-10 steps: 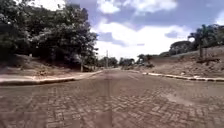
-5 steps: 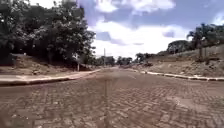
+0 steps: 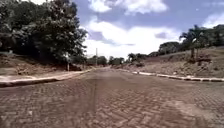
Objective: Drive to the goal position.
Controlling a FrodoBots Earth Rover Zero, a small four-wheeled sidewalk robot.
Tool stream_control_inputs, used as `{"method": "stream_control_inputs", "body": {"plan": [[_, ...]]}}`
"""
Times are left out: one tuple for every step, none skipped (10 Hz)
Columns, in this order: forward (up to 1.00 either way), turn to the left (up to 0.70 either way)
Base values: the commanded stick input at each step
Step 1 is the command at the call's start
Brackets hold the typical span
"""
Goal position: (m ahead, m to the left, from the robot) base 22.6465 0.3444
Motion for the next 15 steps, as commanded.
{"method": "stream_control_inputs", "body": {"plan": [[0.7,0.0],[0.7,0.0],[0.7,0.0],[0.7,0.0],[0.7,0.0],[0.7,0.0],[0.7,0.0],[0.7,0.0],[0.7,0.14],[0.7,0.27],[0.7,0.27],[0.7,0.0],[0.7,0.0],[0.7,0.0],[0.7,0.0]]}}
